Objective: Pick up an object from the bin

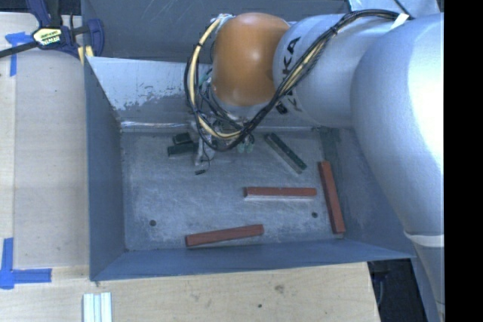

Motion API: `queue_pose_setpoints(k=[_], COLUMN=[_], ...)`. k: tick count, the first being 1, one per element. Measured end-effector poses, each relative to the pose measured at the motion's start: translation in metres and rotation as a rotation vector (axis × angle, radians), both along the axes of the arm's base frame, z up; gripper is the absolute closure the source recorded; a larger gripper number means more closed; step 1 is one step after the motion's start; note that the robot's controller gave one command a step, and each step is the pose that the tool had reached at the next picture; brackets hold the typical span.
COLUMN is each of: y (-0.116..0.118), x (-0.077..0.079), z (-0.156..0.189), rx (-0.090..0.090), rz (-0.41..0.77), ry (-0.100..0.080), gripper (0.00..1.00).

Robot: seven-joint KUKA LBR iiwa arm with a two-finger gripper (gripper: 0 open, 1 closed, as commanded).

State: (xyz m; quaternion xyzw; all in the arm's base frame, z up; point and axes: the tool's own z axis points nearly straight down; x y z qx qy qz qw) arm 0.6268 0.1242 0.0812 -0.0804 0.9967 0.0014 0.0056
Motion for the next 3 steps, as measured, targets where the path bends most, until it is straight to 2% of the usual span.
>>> queue_pose_setpoints(k=[1, 2, 3], y=[-0.021, -0.021, -0.038], x=[0.001, 0.001, -0.012], z=[0.111, 0.111, 0.237], rx=[-0.003, -0.003, -0.006], rz=[-0.019, -0.019, 0.412], ry=[0.008, 0.008, -0.001], gripper=[1.0, 1.0, 1.0])
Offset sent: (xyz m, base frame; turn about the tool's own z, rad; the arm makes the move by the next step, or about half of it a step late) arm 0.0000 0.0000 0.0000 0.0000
